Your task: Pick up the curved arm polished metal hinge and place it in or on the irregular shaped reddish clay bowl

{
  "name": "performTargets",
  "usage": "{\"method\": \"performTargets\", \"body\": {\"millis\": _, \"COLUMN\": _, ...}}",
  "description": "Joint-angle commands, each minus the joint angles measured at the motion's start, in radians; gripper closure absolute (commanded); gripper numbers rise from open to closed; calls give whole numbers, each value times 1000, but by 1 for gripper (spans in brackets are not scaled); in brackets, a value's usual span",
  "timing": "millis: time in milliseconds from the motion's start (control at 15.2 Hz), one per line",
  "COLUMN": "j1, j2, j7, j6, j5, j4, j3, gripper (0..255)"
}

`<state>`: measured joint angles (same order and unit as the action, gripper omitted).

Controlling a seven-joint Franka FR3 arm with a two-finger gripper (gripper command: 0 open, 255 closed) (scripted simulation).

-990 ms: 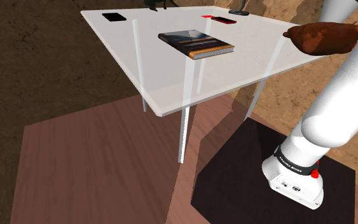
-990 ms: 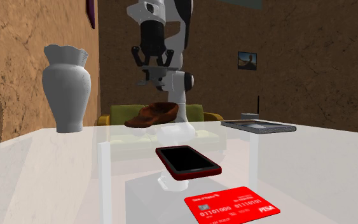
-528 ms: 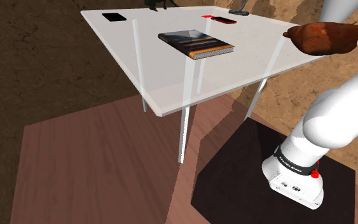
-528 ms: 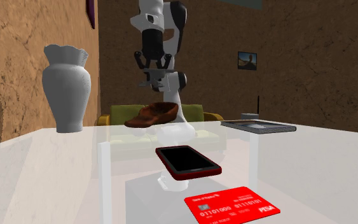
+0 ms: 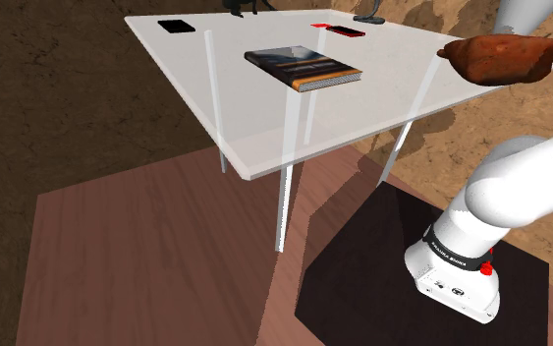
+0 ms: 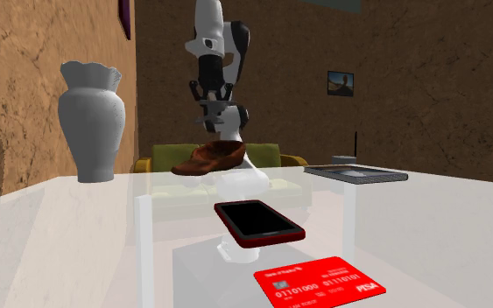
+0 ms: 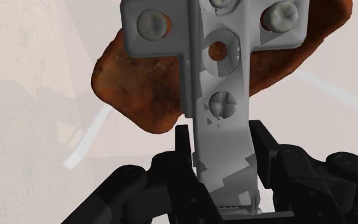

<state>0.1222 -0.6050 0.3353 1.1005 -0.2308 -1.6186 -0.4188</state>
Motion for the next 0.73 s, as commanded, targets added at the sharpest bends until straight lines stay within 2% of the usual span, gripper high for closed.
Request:
{"method": "performTargets", "body": {"millis": 0, "j1": 16, "j2": -63, "j7": -8, "j6": -29, "j5": -12, "j4": -36, "j3": 25, "gripper": 255}}
{"method": "performTargets", "body": {"millis": 66, "j1": 29, "j2": -111, "j7": -12, "j6": -53, "j5": -20, "j4": -61, "j3": 43, "gripper": 255}}
{"method": "performTargets", "body": {"millis": 660, "j1": 48, "j2": -210, "j7": -34, "j6": 52, "j5": -36, "j4": -264, "j3": 44, "gripper": 255}}
